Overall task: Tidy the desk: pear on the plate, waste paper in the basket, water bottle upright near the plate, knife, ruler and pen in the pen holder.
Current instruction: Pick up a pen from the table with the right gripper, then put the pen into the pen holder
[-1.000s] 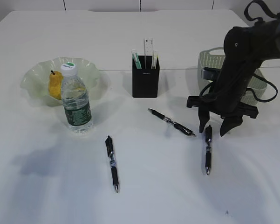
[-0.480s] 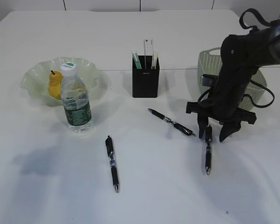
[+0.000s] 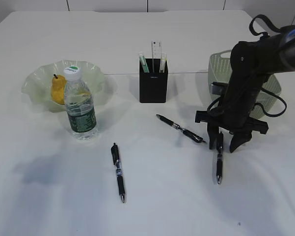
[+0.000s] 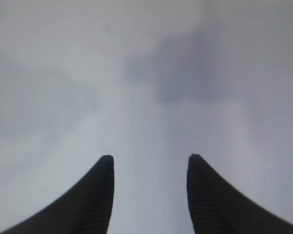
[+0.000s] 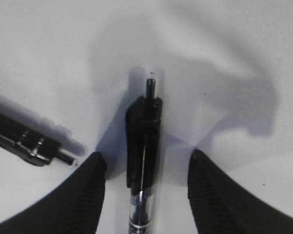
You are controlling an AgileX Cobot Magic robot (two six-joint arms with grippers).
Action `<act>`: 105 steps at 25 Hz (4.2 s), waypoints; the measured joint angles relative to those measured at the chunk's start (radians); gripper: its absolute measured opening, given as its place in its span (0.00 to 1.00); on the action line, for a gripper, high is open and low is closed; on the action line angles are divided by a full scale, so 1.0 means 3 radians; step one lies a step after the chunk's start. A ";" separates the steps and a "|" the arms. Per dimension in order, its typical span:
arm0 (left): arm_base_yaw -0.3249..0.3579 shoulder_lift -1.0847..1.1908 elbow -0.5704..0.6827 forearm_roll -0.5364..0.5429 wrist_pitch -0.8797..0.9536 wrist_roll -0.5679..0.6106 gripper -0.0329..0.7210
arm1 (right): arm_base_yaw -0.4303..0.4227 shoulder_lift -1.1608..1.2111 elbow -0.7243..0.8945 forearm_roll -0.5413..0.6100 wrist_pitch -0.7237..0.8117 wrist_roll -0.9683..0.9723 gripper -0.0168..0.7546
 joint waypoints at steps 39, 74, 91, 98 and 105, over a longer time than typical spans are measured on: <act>0.0000 0.0000 0.0000 0.0000 -0.0029 0.0000 0.49 | 0.0006 0.0016 -0.0760 0.0217 0.0227 -0.0367 0.15; 0.0000 0.0000 0.0000 0.0000 0.0084 0.0000 0.49 | 0.0025 0.0102 -0.1356 0.1899 -0.1404 -0.3284 0.15; 0.0000 0.0000 0.0000 0.0000 0.0064 0.0000 0.49 | 0.0039 0.0255 -0.1369 0.4270 -0.1716 -0.6084 0.14; 0.0000 0.0000 0.0000 0.0000 0.0039 0.0000 0.50 | 0.0039 0.0395 -0.1369 0.4894 -0.1758 -0.6784 0.14; 0.0000 0.0000 0.0000 0.0000 0.0039 0.0000 0.50 | 0.0045 0.0549 -0.1372 0.5246 -0.1763 -0.7066 0.14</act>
